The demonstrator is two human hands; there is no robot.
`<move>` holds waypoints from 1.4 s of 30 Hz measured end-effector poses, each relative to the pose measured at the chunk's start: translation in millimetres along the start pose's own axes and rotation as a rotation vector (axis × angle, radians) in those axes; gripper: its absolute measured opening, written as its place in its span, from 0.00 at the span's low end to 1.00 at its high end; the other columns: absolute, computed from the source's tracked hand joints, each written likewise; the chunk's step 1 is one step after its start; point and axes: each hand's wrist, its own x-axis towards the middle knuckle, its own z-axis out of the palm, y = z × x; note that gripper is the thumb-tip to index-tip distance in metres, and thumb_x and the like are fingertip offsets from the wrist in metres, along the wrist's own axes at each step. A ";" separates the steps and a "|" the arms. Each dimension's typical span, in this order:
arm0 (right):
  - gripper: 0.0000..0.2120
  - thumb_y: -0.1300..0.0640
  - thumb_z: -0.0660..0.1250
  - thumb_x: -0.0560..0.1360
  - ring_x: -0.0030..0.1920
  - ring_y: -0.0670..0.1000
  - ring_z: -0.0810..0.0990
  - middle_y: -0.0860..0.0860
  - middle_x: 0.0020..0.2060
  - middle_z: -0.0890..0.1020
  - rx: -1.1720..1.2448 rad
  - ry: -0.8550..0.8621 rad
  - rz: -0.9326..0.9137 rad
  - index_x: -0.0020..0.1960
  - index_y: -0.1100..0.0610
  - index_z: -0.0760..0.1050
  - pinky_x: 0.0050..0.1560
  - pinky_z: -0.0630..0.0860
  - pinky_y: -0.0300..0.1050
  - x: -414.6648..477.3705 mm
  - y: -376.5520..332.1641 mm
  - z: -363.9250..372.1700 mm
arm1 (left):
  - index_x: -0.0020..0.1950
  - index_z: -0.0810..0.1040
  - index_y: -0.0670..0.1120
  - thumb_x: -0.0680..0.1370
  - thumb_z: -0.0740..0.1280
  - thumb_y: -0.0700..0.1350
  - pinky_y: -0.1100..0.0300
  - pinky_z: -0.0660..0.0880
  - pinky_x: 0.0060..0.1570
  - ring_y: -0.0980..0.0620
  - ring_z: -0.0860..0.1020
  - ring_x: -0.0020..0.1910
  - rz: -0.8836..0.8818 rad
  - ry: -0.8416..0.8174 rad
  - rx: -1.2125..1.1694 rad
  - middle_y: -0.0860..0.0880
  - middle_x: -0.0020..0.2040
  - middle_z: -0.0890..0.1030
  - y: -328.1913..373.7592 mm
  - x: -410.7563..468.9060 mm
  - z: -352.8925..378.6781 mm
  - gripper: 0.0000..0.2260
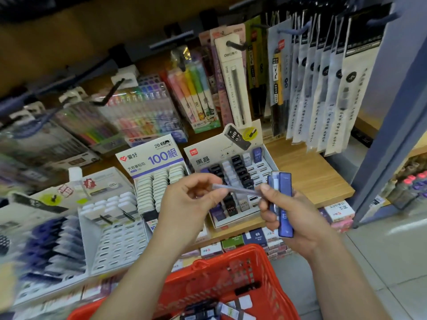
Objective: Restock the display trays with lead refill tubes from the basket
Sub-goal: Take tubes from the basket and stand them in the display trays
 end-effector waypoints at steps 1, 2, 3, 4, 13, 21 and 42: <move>0.14 0.53 0.72 0.67 0.24 0.47 0.69 0.53 0.29 0.76 -0.019 -0.013 0.021 0.47 0.59 0.73 0.22 0.66 0.36 0.0 1.9 4.1 | 0.40 0.83 0.50 0.71 0.74 0.41 0.66 0.72 0.33 0.54 0.73 0.34 -0.008 0.017 0.012 0.52 0.34 0.79 -2.6 -3.8 -6.7 0.04; 0.14 0.51 0.72 0.67 0.25 0.47 0.69 0.53 0.29 0.75 -0.031 -0.026 0.041 0.46 0.58 0.74 0.22 0.66 0.37 -0.1 4.2 9.4 | 0.40 0.83 0.50 0.72 0.73 0.43 0.65 0.71 0.31 0.54 0.73 0.33 -0.012 0.038 0.023 0.52 0.33 0.79 -5.1 -7.5 -14.3 0.03; 0.14 0.50 0.72 0.68 0.25 0.47 0.69 0.53 0.30 0.75 -0.026 -0.037 0.059 0.47 0.58 0.74 0.22 0.66 0.37 0.6 7.0 15.0 | 0.40 0.83 0.51 0.73 0.72 0.44 0.64 0.70 0.29 0.53 0.73 0.31 -0.018 0.065 0.026 0.51 0.32 0.78 -6.6 -10.9 -22.3 0.03; 0.14 0.51 0.71 0.69 0.25 0.47 0.69 0.53 0.31 0.75 0.001 -0.040 0.079 0.48 0.58 0.75 0.21 0.66 0.36 1.5 10.1 20.7 | 0.40 0.83 0.52 0.74 0.71 0.45 0.63 0.70 0.28 0.53 0.73 0.29 -0.030 0.097 0.021 0.49 0.30 0.78 -8.0 -13.9 -31.1 0.04; 0.06 0.67 0.66 0.76 0.28 0.52 0.78 0.58 0.35 0.77 0.159 0.030 0.154 0.53 0.62 0.73 0.23 0.74 0.40 9.3 29.8 63.7 | 0.40 0.82 0.43 0.74 0.70 0.38 0.65 0.77 0.32 0.50 0.79 0.29 -0.112 0.276 -0.032 0.44 0.32 0.81 -14.9 -30.0 -116.0 0.03; 0.10 0.59 0.68 0.75 0.32 0.51 0.83 0.54 0.34 0.83 0.121 -0.101 0.131 0.55 0.60 0.77 0.24 0.74 0.38 12.6 46.9 119.1 | 0.45 0.80 0.43 0.72 0.73 0.36 0.66 0.78 0.34 0.55 0.80 0.29 -0.136 0.399 0.237 0.43 0.35 0.81 -30.0 -38.7 -203.3 0.05; 0.03 0.67 0.66 0.77 0.27 0.50 0.77 0.57 0.35 0.82 -0.130 -0.153 0.312 0.50 0.65 0.75 0.21 0.68 0.38 3.8 139.1 212.1 | 0.46 0.81 0.47 0.76 0.69 0.41 0.63 0.67 0.39 0.51 0.77 0.40 -0.029 0.118 1.042 0.51 0.42 0.83 -105.1 -77.6 -316.7 0.02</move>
